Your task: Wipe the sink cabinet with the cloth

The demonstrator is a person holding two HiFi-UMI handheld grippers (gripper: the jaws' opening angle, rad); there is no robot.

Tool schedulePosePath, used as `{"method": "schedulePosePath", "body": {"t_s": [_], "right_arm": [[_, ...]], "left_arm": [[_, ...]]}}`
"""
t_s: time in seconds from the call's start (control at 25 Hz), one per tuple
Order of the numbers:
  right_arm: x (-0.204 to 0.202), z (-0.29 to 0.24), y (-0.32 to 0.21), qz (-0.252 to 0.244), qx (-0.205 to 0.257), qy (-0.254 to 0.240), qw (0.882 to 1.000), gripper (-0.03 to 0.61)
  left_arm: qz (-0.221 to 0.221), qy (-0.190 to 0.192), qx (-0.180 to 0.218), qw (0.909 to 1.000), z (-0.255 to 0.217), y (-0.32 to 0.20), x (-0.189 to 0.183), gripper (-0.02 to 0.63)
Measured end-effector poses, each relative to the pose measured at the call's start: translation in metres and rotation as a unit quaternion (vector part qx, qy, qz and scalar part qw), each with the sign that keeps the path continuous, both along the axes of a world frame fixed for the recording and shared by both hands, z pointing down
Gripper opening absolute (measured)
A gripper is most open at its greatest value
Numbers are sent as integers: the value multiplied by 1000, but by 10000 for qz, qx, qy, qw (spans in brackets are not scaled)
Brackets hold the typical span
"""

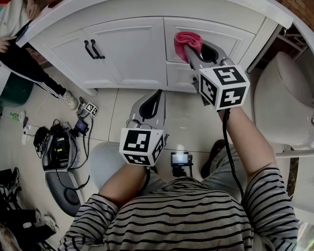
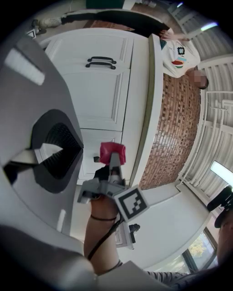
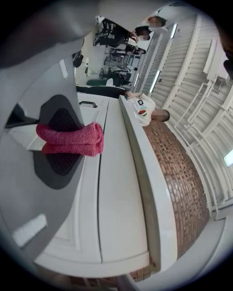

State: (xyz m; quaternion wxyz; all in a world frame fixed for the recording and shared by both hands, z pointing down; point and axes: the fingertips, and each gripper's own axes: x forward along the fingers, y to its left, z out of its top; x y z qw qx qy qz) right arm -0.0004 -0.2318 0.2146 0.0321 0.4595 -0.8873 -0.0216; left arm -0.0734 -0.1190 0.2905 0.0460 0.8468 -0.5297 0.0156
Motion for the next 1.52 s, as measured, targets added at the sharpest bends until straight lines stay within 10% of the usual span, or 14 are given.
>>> {"method": "schedulePosePath", "body": {"t_s": [0.4,1.2,1.52], "right_arm": [[-33,-29,-56,-94,102,301,9995,94],[235,-12,-29,2107,-207,-110,9773,96],[100,-14,-20,725,-100,-174,9972,92]], "left_arm": [[8,126,-227,9997,12,-11,-9,0],[132,162,-338,9992,20,-15,6,0],[179,252,-268,9992,12,-12,8,0]]}}
